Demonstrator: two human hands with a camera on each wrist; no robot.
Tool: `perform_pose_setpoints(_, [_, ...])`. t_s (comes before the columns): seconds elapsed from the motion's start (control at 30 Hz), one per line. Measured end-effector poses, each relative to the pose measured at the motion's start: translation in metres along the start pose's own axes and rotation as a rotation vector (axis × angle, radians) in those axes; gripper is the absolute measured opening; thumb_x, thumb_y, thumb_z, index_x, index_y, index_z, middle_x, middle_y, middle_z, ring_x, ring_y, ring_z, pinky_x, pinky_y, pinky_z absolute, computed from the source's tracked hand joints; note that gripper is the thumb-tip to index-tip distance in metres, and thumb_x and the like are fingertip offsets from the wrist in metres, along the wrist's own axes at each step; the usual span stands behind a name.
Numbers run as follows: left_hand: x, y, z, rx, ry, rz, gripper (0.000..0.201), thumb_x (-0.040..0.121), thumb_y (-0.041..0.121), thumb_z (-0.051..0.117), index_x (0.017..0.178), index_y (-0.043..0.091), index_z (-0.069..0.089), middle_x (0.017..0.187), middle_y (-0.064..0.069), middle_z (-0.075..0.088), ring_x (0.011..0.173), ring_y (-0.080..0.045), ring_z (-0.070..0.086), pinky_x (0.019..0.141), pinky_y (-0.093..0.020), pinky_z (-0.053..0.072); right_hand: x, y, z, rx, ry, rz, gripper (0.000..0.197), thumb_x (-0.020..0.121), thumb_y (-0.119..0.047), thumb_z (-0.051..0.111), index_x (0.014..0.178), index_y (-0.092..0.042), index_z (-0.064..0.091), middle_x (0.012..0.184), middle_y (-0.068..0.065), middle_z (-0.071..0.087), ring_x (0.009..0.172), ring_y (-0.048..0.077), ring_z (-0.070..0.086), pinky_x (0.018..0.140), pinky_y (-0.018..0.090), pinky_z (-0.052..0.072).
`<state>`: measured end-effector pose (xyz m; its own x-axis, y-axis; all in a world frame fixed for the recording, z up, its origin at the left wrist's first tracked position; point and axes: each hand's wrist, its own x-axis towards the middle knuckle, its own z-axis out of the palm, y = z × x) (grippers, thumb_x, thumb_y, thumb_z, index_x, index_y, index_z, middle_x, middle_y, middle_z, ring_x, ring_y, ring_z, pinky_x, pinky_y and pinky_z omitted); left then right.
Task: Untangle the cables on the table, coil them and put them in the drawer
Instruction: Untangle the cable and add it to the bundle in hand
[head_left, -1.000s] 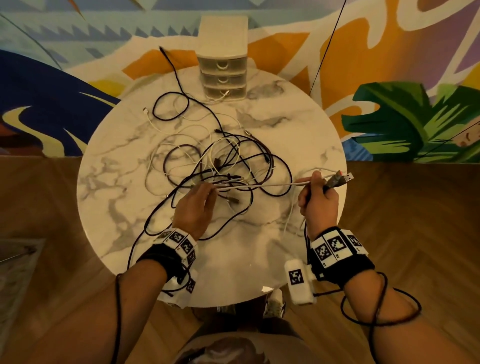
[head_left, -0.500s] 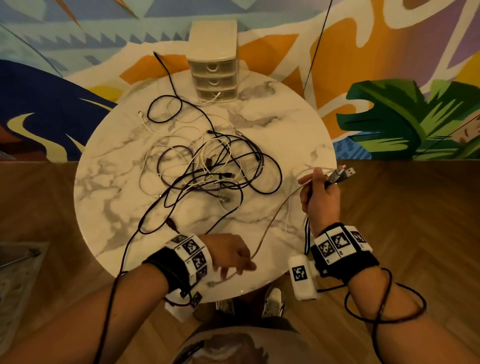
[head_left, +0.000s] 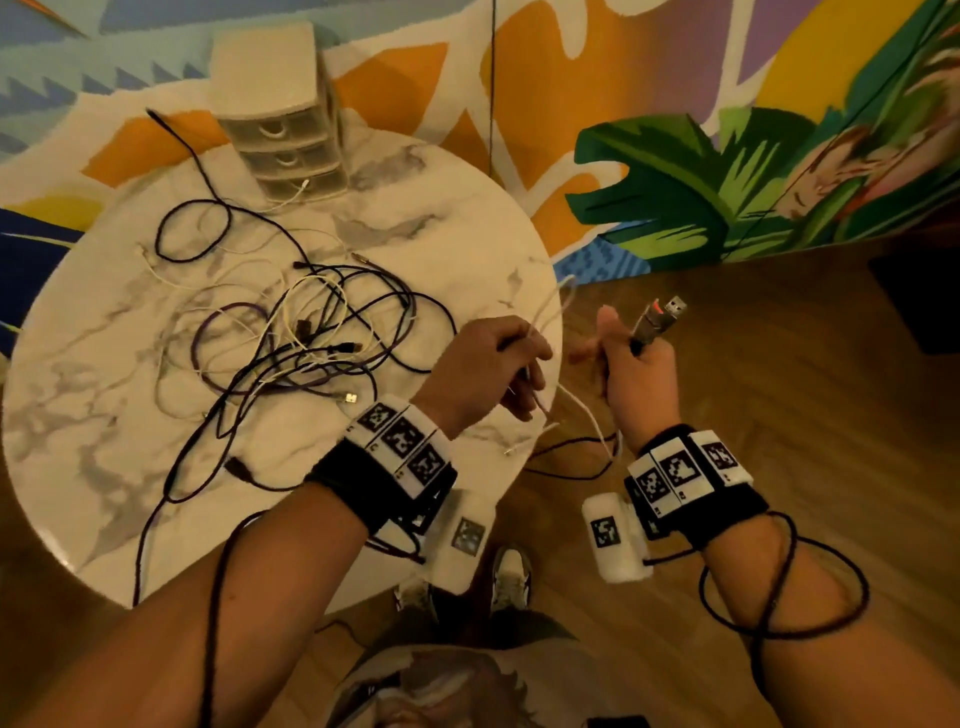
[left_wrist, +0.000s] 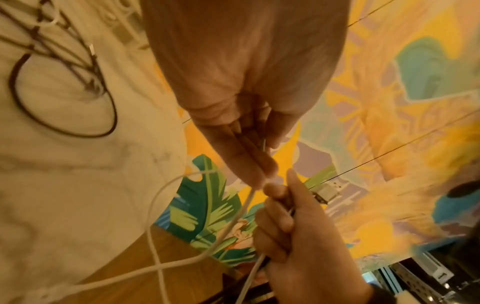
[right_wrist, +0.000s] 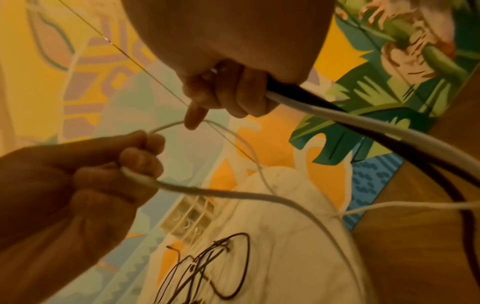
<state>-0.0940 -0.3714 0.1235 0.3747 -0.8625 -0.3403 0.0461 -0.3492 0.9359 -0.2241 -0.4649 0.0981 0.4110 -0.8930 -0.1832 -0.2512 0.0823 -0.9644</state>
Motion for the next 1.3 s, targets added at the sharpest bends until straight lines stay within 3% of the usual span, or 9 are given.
perform_pose_setpoints(0.23, [-0.002,-0.083,0.051,0.093,-0.276,-0.318,0.014,0.094,0.012,0.053,0.089,0.000,0.059,0.075,-0.014,0.064,0.059,-0.023,0.064,0.063,-0.039,0.057,0.007,0.014,-0.052,0.060,0.104,0.027,0.060,0.102,-0.037,0.034,0.069,0.001,0.066,0.039,-0.003,0.043,0.034,0.006,0.038,0.041,0.014,0.034])
perform_pose_setpoints(0.4, [0.000,-0.116,0.072,0.644,-0.364,-0.493,0.025,0.092,0.028,0.054,0.108,0.009,0.059,0.099,-0.010,0.064,0.086,-0.023,0.066,0.077,-0.034,0.054,0.012,0.019,-0.077,0.125,0.103,0.036,0.054,0.102,-0.040,0.033,0.078,-0.011,0.072,0.044,-0.001,0.047,0.038,0.009,0.037,0.042,0.019,0.031])
perform_pose_setpoints(0.53, [0.015,-0.069,0.089,0.594,-0.217,-0.042,0.027,0.089,0.019,0.062,0.113,0.009,0.059,0.105,-0.004,0.057,0.092,-0.023,0.064,0.082,-0.033,0.053,0.010,0.015,-0.083,0.129,0.041,0.030,0.052,0.101,-0.039,0.034,0.079,-0.011,0.072,0.058,0.003,0.061,0.049,0.014,0.050,0.051,0.023,0.036])
perform_pose_setpoints(0.63, [0.024,-0.009,0.118,0.338,-0.313,0.076,0.039,0.090,0.021,0.061,0.128,0.016,0.052,0.115,0.001,0.059,0.099,-0.011,0.058,0.086,-0.018,0.048,0.007,0.005,-0.081,0.118,-0.028,0.046,0.049,0.102,-0.034,0.035,0.078,-0.012,0.071,0.083,0.002,0.072,0.074,0.010,0.064,0.068,0.022,0.047])
perform_pose_setpoints(0.73, [0.033,0.028,0.135,0.104,-0.368,0.065,0.030,0.096,0.003,0.044,0.125,0.003,0.053,0.104,-0.008,0.063,0.092,-0.014,0.061,0.078,-0.014,0.047,0.004,-0.005,-0.087,0.097,-0.088,0.016,0.049,0.102,-0.034,0.034,0.087,-0.007,0.072,0.080,0.000,0.069,0.066,-0.001,0.062,0.059,0.015,0.047])
perform_pose_setpoints(0.87, [0.032,0.041,0.132,-0.022,-0.284,0.056,0.026,0.100,0.011,0.033,0.092,0.011,0.058,0.076,-0.003,0.055,0.068,-0.014,0.057,0.064,-0.026,0.048,-0.002,-0.001,-0.094,0.331,-0.267,-0.030,0.049,0.095,-0.049,0.042,0.112,-0.007,0.061,0.084,-0.002,0.067,0.068,0.004,0.066,0.057,0.016,0.051])
perform_pose_setpoints(0.97, [0.033,0.057,0.118,-0.117,-0.263,0.046,0.031,0.089,0.016,0.045,0.058,0.015,0.041,0.052,0.001,0.044,0.044,-0.012,0.040,0.046,-0.024,0.037,-0.006,0.020,-0.086,0.209,-0.464,-0.023,0.034,0.078,-0.054,0.055,0.092,-0.025,0.065,0.074,-0.006,0.065,0.062,0.006,0.060,0.059,0.018,0.047])
perform_pose_setpoints(1.07, [0.040,0.076,0.108,0.148,-0.139,0.220,0.045,0.088,0.014,0.052,0.048,0.020,0.033,0.041,0.007,0.030,0.035,-0.006,0.025,0.040,-0.021,0.024,0.001,0.057,-0.072,-0.150,-0.417,0.015,0.033,0.085,-0.032,0.066,0.057,-0.019,0.053,0.050,-0.010,0.044,0.044,0.004,0.036,0.052,0.021,0.031])
perform_pose_setpoints(1.3, [0.025,0.127,0.084,0.970,0.000,0.809,0.040,0.079,0.030,0.052,0.049,0.029,0.025,0.042,0.014,0.022,0.037,-0.004,0.024,0.044,-0.014,0.013,0.022,0.122,-0.059,-0.230,-0.100,0.384,0.045,0.095,-0.028,0.055,0.054,-0.018,0.038,0.050,-0.003,0.035,0.043,0.012,0.034,0.046,0.024,0.027])
